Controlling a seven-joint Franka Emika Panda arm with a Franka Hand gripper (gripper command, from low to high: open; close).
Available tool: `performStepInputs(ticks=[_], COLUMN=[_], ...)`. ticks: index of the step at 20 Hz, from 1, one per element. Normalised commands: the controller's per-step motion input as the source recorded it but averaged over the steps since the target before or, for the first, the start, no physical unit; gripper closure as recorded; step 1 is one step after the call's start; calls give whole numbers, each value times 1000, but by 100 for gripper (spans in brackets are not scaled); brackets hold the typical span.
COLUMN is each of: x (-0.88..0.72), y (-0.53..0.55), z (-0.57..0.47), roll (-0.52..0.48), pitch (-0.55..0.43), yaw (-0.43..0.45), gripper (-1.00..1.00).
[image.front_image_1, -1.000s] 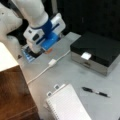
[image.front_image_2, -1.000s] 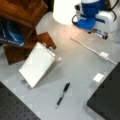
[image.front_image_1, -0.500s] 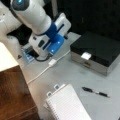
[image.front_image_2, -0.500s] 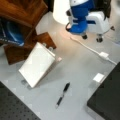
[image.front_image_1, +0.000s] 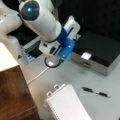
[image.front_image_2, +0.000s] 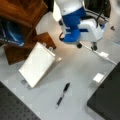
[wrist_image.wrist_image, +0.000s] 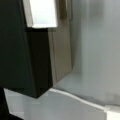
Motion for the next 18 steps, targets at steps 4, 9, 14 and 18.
performStepInputs(ticks=[4, 9, 14, 18], x=[299, 225, 207, 168], y=[-20, -10, 74, 114], z=[-142, -111, -166, -239], roll=[316, 251, 256, 258], pitch=[-36, -79, -130, -200], yaw=[49, -9, -62, -80], gripper=[-100, -100, -100, -100])
